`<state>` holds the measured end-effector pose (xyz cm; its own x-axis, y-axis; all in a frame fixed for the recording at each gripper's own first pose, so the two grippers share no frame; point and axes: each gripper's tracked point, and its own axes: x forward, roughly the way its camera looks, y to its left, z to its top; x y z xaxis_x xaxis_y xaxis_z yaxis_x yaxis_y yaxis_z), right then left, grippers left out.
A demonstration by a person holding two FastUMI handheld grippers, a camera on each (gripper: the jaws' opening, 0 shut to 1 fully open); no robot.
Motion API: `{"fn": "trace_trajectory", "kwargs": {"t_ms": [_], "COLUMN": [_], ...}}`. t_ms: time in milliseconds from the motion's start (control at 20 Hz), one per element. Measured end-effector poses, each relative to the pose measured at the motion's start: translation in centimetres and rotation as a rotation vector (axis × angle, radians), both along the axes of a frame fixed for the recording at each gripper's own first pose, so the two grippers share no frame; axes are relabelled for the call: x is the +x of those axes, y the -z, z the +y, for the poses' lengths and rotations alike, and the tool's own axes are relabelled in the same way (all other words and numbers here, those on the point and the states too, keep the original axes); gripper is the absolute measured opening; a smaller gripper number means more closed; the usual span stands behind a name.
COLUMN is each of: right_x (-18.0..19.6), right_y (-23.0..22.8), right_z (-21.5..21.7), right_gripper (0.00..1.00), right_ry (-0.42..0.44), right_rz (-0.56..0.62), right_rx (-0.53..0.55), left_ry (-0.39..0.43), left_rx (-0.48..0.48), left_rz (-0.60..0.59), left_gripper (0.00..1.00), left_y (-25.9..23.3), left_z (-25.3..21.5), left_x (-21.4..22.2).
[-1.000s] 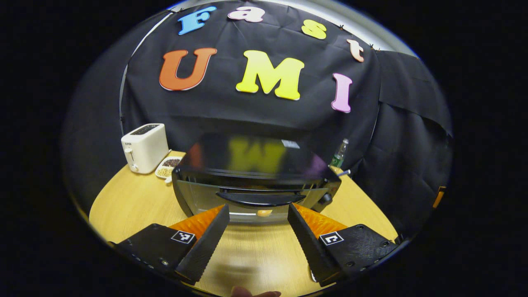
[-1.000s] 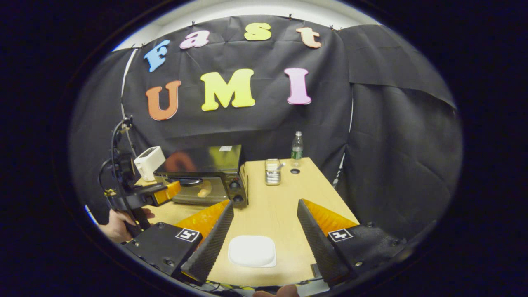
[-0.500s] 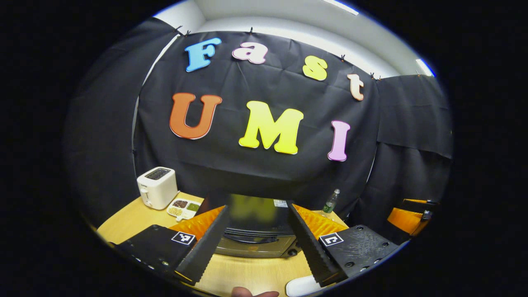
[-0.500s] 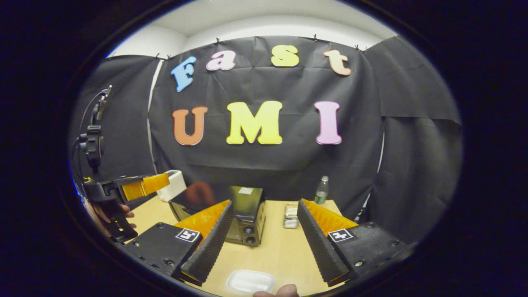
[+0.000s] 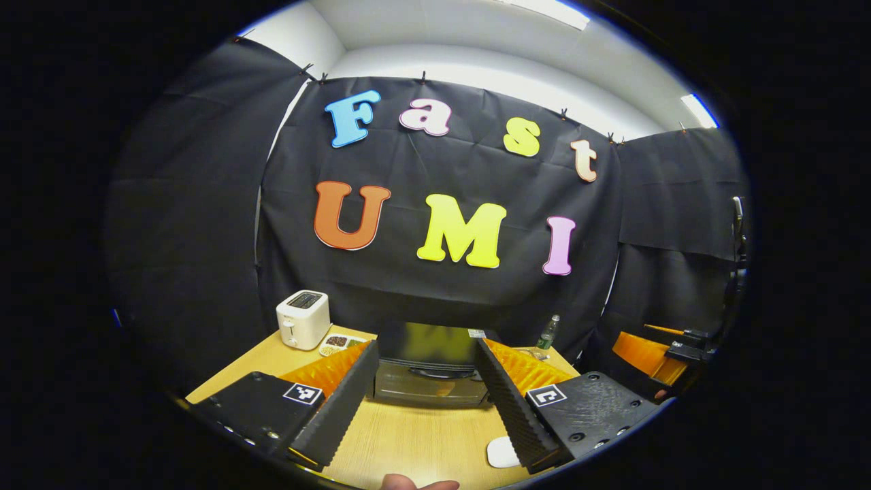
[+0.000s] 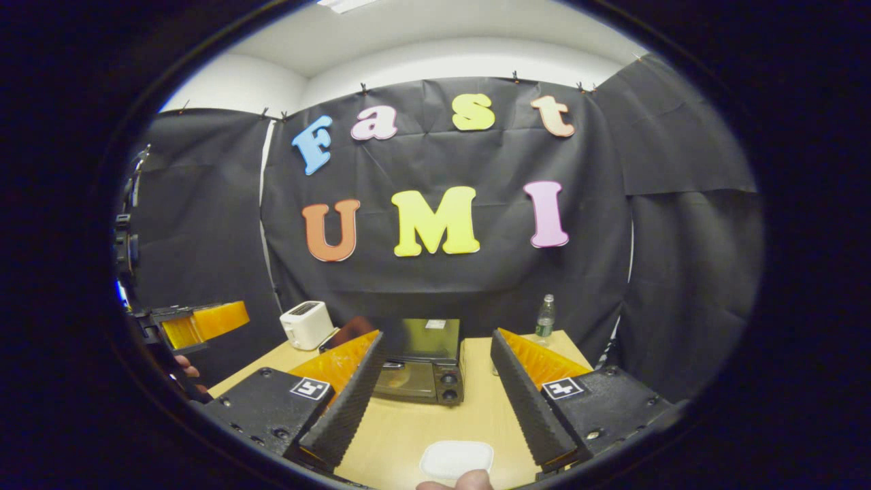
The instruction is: Open the electric oven with the left hand, put the food in, and close the electric oven.
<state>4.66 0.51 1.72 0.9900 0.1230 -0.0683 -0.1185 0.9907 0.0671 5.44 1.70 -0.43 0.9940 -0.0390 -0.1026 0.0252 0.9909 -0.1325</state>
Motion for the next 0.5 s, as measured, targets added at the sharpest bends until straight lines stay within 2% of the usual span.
{"fn": "trace_trajectory", "kwargs": {"t_ms": [200, 500], "right_x": [-4.1, -8.6], "right_y": [-1.0, -0.5], "right_z": [1.7, 5.3], "right_gripper": [0.97, 0.97], "right_ry": [0.032, 0.039], "right_rz": [-0.026, -0.038], "right_rx": [0.005, 0.001], "left_ry": [0.016, 0.038], "left_rx": [-0.001, 0.009], "left_rz": [-0.023, -0.033], "left_gripper": [0.94, 0.94], "left_y": [-0.9, -1.2], "left_z": [1.2, 2.7], "left_x": [-5.2, -9.3]}}
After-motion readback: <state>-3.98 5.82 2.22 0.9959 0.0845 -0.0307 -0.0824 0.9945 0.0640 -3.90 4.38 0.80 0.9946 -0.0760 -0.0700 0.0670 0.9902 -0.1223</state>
